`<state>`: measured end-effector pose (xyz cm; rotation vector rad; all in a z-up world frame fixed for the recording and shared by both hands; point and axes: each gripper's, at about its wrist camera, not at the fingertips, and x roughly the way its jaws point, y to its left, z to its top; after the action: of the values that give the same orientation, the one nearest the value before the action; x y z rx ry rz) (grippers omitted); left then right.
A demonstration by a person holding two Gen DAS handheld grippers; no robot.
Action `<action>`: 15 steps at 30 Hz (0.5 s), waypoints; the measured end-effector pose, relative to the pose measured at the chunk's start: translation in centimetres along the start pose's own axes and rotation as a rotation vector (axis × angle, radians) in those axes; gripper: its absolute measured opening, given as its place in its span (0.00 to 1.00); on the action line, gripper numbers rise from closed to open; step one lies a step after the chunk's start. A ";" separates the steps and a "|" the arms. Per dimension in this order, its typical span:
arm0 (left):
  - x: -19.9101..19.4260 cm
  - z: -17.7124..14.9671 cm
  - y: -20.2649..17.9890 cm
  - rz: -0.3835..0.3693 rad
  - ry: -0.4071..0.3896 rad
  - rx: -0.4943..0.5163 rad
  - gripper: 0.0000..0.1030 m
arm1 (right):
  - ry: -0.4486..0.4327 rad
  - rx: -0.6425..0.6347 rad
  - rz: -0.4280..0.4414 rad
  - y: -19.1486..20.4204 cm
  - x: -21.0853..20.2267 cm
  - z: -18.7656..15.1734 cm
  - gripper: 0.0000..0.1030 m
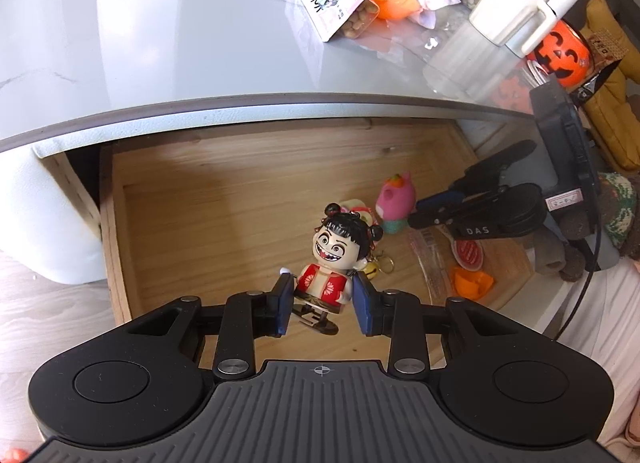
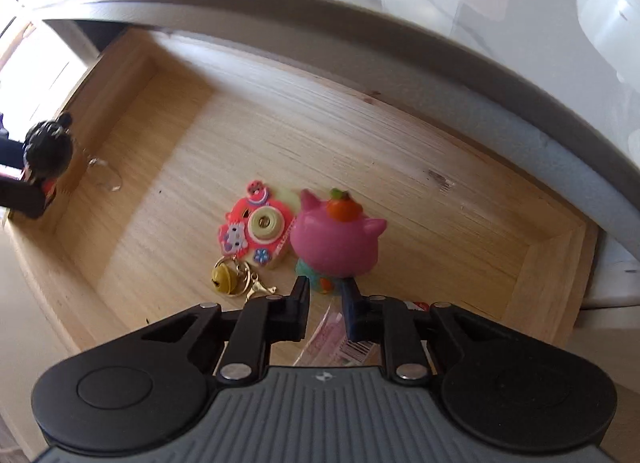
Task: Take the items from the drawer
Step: 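Hold the doll in the left gripper while the right gripper grasps the pink pig toy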
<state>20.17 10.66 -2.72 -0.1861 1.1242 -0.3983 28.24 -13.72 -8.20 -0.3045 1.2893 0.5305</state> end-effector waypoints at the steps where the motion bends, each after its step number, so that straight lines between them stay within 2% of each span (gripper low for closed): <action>1: -0.2 -0.1 -0.1 -0.003 -0.008 0.001 0.34 | -0.017 0.000 -0.007 0.0 -0.7 0.0 0.16; 4: -0.8 -0.4 -0.5 -0.013 -0.029 0.009 0.34 | -0.066 -0.021 0.022 -0.3 -2.6 -0.4 0.17; 6: -0.8 -0.7 -0.4 -0.010 -0.027 0.004 0.34 | -0.100 -0.109 -0.049 0.5 -3.0 -0.8 0.23; 8: -0.7 -0.8 -0.3 0.003 -0.020 0.001 0.34 | -0.122 -0.172 -0.121 1.1 -2.6 -0.8 0.51; 13: -0.6 -0.7 0.1 0.003 -0.020 -0.005 0.34 | -0.170 -0.331 -0.184 2.6 -1.7 0.1 0.52; 15: -0.5 -0.7 0.1 0.005 -0.015 0.003 0.34 | -0.187 -0.421 -0.240 3.9 -0.5 0.8 0.52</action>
<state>19.41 10.93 -2.62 -0.1838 1.1095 -0.3937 26.77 -10.15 -7.20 -0.7329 0.9365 0.6072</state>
